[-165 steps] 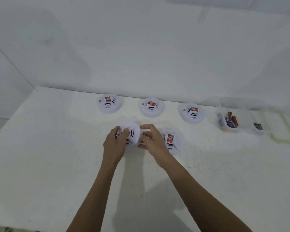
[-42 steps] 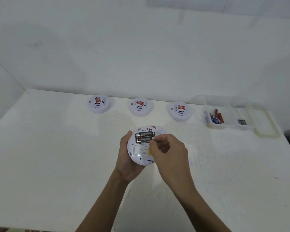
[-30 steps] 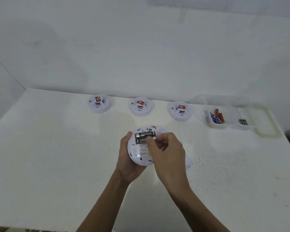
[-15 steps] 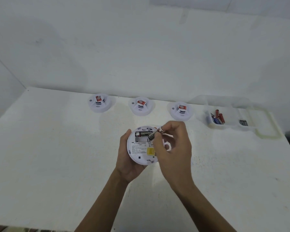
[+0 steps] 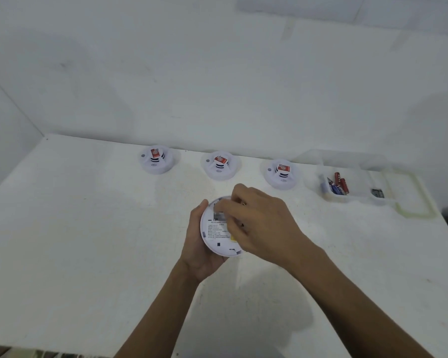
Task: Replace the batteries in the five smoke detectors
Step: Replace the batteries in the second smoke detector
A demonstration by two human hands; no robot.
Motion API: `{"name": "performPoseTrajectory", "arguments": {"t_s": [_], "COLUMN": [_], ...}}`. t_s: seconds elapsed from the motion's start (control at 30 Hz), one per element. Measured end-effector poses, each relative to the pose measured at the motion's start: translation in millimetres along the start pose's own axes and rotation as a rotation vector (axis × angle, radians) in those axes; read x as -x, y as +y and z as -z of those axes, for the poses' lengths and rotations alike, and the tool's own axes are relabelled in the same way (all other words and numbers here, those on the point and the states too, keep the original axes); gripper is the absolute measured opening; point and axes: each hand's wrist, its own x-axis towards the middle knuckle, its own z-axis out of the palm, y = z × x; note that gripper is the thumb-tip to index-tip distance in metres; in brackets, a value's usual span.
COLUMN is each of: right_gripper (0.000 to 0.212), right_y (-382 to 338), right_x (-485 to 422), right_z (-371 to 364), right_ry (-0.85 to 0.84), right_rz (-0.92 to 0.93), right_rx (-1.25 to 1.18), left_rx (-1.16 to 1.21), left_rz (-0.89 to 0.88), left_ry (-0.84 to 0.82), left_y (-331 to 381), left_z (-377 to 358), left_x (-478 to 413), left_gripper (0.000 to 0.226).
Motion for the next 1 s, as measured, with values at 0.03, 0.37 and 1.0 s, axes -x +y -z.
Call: {"name": "performPoseTrajectory", "arguments": {"t_s": [0.03, 0.37, 1.0], "right_gripper": [0.021, 0.027, 0.019], "right_y": [2, 12, 27], "right_x": [-1, -11, 10], "right_z": [0, 2, 13], "right_ry": [-0.016, -0.123, 0.05], "right_rz": [0.018, 0.111, -0.183], "right_rx": [0.016, 0.041, -0.465], "left_rx": [0.005, -0.032, 0.116], "left_rz": [0.007, -0.253, 0.163], "left_ry": [-0.014, -0.161, -0.103], "left_y": [0, -14, -4], "left_z": [-2, 13, -18], "left_x": [1, 25, -9], "left_gripper": [0.059, 0.036, 0.06]}}
